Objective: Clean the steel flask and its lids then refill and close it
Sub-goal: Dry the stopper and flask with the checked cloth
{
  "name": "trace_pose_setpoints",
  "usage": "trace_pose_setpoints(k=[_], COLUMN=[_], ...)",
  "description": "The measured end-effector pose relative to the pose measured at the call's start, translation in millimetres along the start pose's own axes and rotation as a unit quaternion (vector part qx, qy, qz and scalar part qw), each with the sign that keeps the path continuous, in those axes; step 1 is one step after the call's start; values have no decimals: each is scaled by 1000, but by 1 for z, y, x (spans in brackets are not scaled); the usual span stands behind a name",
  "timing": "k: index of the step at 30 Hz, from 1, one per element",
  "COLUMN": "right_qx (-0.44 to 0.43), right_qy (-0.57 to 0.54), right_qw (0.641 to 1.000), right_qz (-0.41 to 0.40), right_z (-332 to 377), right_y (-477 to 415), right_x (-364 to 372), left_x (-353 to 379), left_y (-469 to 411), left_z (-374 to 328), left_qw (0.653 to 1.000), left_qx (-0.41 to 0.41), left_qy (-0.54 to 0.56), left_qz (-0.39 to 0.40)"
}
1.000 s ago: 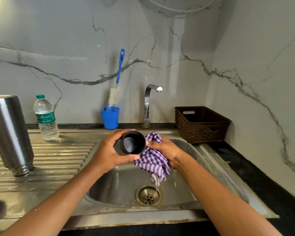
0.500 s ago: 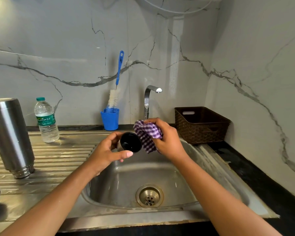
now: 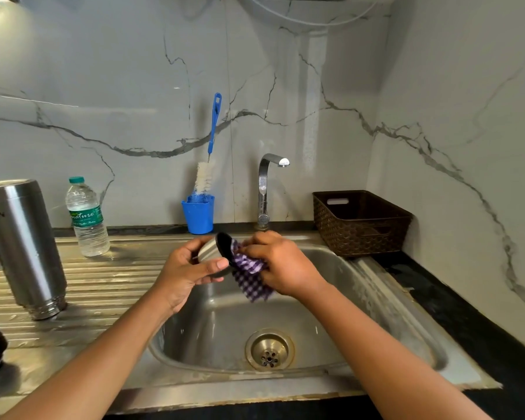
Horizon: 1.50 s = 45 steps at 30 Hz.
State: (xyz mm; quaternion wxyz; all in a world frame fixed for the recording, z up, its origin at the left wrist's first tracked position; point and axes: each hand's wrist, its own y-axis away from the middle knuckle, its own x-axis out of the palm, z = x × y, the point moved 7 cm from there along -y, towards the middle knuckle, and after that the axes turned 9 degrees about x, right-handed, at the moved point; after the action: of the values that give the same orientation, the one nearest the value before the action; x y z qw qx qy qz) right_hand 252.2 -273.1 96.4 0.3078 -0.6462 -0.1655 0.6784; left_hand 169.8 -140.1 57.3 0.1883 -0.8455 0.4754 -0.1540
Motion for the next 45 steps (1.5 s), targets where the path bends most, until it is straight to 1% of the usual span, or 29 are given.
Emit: trace_pose_setpoints(k=[2, 3, 5, 6, 7, 8, 10, 11, 13, 14, 15, 16, 18, 20, 23, 24, 27, 29, 31, 34, 36, 38, 45], right_qx=[73, 121, 211, 230, 226, 211, 195, 196, 207, 221, 243, 270, 321, 344, 366, 374, 394, 402, 412, 427, 425, 421, 421], right_qy=[-62, -89, -148, -175, -185, -178, -155, -159, -196, -218, -235, -247, -245, -208, -172, -178, -209, -222, -231, -262, -278, -289, -305], right_qw=[995, 988, 966, 956, 955, 960, 968, 964, 941, 927, 915, 906, 900, 906, 907, 903, 891, 884, 876, 858, 854, 851, 842], right_qz=[39, 37, -18, -46, -56, -43, 33, 84, 181, 211, 221, 212, 164, 132, 118, 110, 89, 89, 104, 112, 112, 122, 143], right_z=[-14, -23, -35, -34, -28, -20, -6, -2, -4, -7, -13, -21, -40, -53, -60, -58, -47, -40, -33, -22, -11, 3, 46], right_y=[2, 4, 8, 9, 8, 7, 6, 8, 12, 13, 14, 15, 15, 16, 19, 20, 19, 18, 17, 16, 13, 12, 7], right_x=[-2, -4, -11, -14, -13, -7, 10, 17, 25, 25, 24, 19, 11, 8, 10, 11, 11, 12, 16, 21, 27, 37, 65], left_x=[-7, -12, -15, -15, -12, -10, -7, -7, -8, -9, -9, -8, -6, -4, -5, -4, -2, -5, -14, -44, -71, -94, -148], left_y=[-3, -4, -6, -6, -6, -5, -4, -4, -3, -2, -2, -2, -3, -2, -2, -2, 2, 8, 16, 30, 42, 57, 99], left_z=[-1, -2, -4, -4, -3, -2, -1, -2, -4, -5, -5, -5, -2, 1, -4, -8, -17, -21, -32, -55, -69, -78, -79], left_qw=[1000, 999, 999, 999, 999, 999, 997, 996, 992, 990, 988, 987, 983, 976, 971, 962, 922, 902, 890, 882, 878, 866, 772], left_qx=[9, 14, 25, 31, 39, 45, 62, 70, 81, 87, 90, 86, 74, 63, 40, 38, 25, 0, -12, -21, -43, -74, -150], left_qy=[4, 6, 2, -6, -13, -19, -36, -53, -96, -111, -122, -132, -169, -208, -236, -267, -380, -420, -442, -457, -464, -480, -591], left_qz=[-21, -30, -32, -26, -20, -16, -15, -17, -22, -22, -21, -17, 0, 25, 26, 33, 78, 102, 113, 111, 109, 119, 180])
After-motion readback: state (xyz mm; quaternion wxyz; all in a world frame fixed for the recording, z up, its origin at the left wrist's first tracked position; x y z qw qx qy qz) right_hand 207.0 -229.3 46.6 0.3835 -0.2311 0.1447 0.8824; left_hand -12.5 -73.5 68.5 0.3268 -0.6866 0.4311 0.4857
